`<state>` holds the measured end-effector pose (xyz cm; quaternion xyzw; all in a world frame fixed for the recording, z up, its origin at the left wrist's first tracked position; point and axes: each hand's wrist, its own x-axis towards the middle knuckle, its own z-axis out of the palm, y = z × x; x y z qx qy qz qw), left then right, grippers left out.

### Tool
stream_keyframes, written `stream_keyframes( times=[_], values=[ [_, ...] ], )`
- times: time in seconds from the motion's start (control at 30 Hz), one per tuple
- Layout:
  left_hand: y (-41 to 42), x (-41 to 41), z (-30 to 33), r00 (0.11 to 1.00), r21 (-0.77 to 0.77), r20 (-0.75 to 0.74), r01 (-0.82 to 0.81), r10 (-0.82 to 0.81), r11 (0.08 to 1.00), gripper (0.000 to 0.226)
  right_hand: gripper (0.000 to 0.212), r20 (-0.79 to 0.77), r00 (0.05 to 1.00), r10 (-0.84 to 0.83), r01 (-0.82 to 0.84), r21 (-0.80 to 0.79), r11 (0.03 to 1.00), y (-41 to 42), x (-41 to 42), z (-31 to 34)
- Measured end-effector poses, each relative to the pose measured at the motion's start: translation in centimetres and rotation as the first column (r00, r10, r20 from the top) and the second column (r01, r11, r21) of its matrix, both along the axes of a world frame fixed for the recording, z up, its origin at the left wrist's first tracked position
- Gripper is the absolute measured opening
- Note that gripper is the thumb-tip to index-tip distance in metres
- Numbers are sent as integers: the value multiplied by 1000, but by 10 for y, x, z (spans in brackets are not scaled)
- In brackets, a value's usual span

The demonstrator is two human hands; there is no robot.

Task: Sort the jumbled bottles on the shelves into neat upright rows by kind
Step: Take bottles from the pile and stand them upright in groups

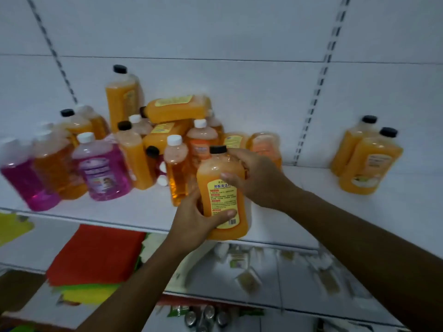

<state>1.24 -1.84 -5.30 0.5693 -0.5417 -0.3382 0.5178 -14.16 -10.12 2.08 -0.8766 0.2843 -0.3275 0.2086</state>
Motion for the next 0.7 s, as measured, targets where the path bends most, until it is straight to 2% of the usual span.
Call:
stream_keyframes(
  times=[0.17, 0.33, 0.47, 0.7],
  values=[
    [-45, -87, 3, 984, 13, 42, 174, -174, 985, 71, 46, -23, 983, -181, 181, -3, 983, -11, -105, 1],
    [-83, -174, 4, 948, 9, 79, 307, -307, 952, 62, 46, -35, 938, -344, 343, -38, 939, -18, -197, 0],
    [-112, -233, 5, 926, -33, 210, 326, -313, 945, 45, 46, -8, 902, -432, 431, -38, 901, -25, -257, -4],
    [-147, -321, 0, 917, -11, 261, 314, -301, 949, 59, 50, -32, 857, -515, 513, -47, 857, -48, -338, -11]
  ],
)
